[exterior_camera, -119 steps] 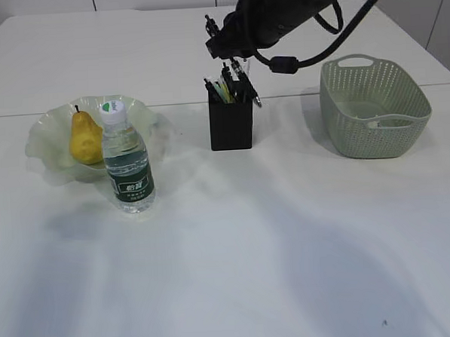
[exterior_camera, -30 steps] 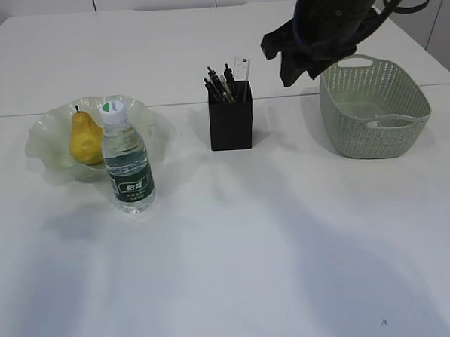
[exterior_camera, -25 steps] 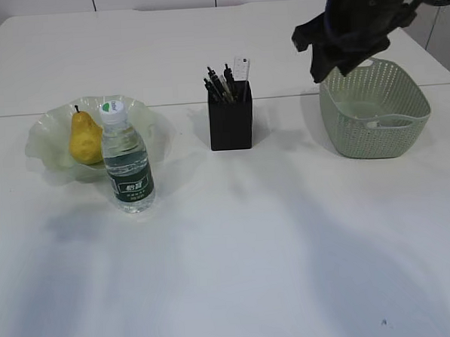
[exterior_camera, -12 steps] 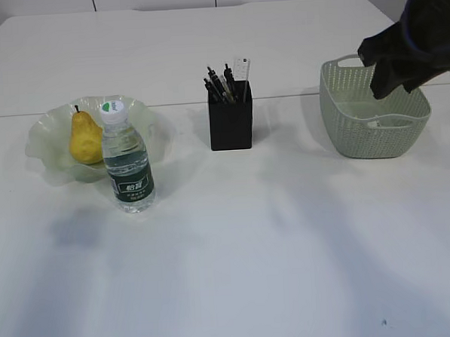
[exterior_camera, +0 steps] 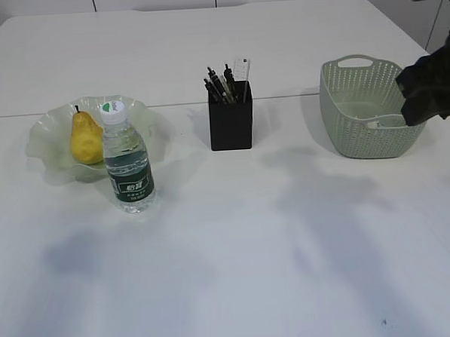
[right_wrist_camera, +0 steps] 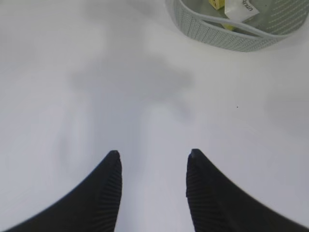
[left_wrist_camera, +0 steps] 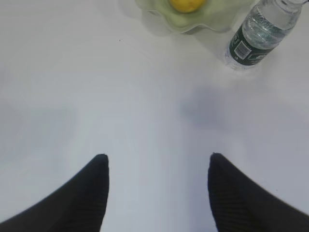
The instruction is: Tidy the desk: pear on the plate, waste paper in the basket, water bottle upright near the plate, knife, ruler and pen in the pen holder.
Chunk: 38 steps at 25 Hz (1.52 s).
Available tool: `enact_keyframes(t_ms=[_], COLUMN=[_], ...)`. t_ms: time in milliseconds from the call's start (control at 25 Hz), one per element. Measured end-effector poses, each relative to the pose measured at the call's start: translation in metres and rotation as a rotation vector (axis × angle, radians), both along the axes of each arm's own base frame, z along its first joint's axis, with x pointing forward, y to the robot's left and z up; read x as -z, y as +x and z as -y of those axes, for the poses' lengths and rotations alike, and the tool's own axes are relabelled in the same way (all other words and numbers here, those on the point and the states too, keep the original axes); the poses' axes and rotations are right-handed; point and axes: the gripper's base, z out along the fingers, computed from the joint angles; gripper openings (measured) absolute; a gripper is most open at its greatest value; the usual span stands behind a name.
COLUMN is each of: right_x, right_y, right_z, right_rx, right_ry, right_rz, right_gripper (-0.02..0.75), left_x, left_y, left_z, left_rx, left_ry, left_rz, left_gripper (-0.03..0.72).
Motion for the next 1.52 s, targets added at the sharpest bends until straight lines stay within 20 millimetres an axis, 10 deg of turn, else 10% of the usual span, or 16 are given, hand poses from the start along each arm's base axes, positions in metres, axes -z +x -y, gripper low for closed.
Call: enact_keyframes(t_ms=[800,1520], right_x=[-0.013,-0.036], right_y=[-0.142,-0.248], right_z=[0.028,0.055], right_rx=[0.073,0.138], right_ry=[0.024,-0.002], right_rz=[0.112,0.314], right_gripper=[0.335,0.335], left_x=[-0.030,0.008], left_y=[-0.126,-0.193], left_z=[-0.006,-0.002], left_rx=[-0.040,-0.017], left_ry=[0.043,-0.006], left_rz=[0.203,0.393], left_gripper=[0.451,0.449])
